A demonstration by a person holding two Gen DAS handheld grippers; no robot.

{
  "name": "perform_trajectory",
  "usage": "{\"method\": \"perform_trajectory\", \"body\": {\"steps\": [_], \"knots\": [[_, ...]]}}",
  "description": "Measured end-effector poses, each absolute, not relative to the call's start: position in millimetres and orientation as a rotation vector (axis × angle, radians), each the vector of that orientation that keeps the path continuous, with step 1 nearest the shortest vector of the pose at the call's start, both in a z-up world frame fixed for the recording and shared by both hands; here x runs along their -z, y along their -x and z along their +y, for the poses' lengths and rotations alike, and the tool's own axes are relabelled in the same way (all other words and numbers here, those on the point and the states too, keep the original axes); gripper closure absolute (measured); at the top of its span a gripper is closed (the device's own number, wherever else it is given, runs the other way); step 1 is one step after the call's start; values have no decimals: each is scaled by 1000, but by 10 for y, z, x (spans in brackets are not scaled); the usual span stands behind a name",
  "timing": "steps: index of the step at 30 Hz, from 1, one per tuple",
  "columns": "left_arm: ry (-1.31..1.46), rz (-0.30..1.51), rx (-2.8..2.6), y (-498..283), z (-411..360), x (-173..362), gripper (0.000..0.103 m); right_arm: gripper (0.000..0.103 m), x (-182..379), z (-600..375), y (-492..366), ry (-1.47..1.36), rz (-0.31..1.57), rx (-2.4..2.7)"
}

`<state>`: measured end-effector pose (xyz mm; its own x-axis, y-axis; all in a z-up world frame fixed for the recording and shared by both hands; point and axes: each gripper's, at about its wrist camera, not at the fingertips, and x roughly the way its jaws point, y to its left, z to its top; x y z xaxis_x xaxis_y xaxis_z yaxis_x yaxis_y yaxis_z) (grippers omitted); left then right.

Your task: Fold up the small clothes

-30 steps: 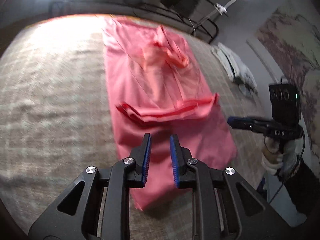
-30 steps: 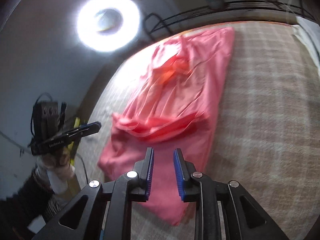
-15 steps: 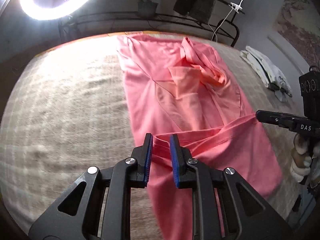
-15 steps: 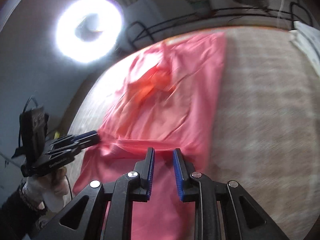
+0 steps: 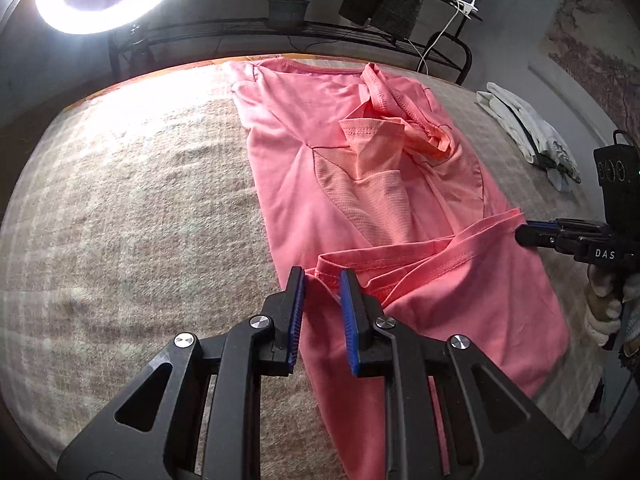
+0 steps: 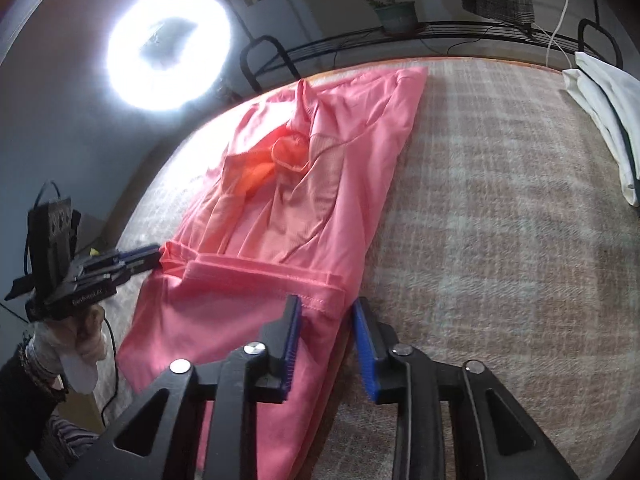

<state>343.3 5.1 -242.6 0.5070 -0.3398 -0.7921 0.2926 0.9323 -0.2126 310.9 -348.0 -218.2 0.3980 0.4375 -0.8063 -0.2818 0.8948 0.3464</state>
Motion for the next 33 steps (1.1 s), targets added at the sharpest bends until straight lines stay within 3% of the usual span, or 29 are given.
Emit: {"method": "perform_trajectory", "body": {"steps": [5, 6, 8, 13, 14, 15, 16, 26, 33], "knots": [[46, 960, 423, -3443, 91, 2373, 86, 93, 2175, -3438, -3092, -136, 1073, -466], [47, 958, 428, -3436, 118, 2363, 80, 96, 2180, -3437, -3095, -134, 1074, -464], [46, 954, 438, -3410, 172, 2366, 67, 97, 2195, -3440, -3106, -126, 1076, -449], [-5, 964, 446, -3376, 82, 2470, 67, 97, 2227, -3439, -3115, -130, 1077, -442], [-14, 964, 451, -3380, 48, 2486, 70, 97, 2219, -3435, -3105, -125, 1074, -441], [-19, 957, 450, -3385, 29, 2491, 92, 97, 2209, -3429, -3099, -120, 1071, -443], [-18, 955, 440, -3395, 25, 2491, 101, 97, 2198, -3419, -3088, -109, 1070, -441], [206, 941, 321, -3547, 452, 2414, 101, 99, 2246, -3416, -3087, -83, 1082, -416], [107, 945, 495, -3315, 299, 2309, 101, 94, 2115, -3459, -3013, -68, 1046, -393]]}}
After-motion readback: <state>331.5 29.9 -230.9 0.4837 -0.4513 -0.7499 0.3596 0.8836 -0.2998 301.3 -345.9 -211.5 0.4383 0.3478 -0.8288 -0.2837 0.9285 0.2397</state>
